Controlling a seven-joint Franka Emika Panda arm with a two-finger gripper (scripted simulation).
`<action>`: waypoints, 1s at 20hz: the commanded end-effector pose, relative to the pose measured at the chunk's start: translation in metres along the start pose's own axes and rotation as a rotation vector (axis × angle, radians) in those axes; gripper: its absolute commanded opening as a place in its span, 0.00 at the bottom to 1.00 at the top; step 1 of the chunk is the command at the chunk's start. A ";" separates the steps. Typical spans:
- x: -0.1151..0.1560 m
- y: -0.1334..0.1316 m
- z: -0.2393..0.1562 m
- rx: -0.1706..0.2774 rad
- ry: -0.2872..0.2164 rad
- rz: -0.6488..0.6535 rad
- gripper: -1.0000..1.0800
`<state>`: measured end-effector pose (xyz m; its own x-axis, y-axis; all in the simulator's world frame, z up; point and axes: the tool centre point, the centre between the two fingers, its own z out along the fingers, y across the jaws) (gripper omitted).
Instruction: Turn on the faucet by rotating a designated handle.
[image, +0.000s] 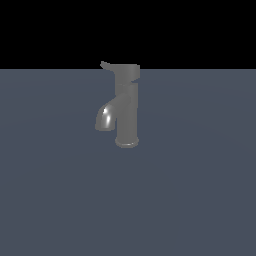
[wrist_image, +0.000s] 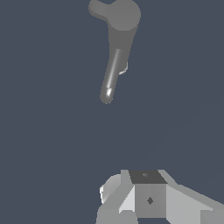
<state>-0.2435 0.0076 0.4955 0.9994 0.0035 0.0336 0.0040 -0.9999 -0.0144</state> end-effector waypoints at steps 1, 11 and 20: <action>0.000 0.000 0.000 0.000 0.000 0.000 0.00; 0.003 -0.009 -0.004 -0.018 0.026 -0.055 0.00; 0.011 -0.010 -0.003 -0.004 0.023 -0.017 0.00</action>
<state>-0.2353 0.0169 0.4994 0.9979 0.0310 0.0577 0.0313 -0.9995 -0.0047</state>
